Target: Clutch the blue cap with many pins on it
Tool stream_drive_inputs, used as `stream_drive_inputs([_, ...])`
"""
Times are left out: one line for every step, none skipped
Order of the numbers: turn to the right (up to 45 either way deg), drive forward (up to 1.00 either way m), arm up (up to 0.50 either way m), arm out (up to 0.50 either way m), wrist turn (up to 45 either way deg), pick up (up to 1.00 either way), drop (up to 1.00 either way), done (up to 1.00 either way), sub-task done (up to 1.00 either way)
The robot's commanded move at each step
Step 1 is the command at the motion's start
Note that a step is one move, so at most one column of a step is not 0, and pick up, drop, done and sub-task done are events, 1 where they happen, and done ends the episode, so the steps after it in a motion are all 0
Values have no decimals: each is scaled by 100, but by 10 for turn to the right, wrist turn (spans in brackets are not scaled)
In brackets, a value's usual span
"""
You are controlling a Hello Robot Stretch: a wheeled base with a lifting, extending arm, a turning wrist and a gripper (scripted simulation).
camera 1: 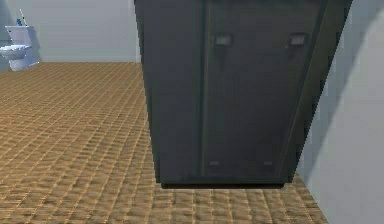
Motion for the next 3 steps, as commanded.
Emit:
stream_drive_inputs([0, 0, 50, 0, 0, 0, 0, 0, 0])
stream_drive_inputs([0, 0, 38, 0, 0, 0, 0, 0, 0])
stream_drive_inputs([0, 0, 0, 40, 0, 0, 0, 0, 0])
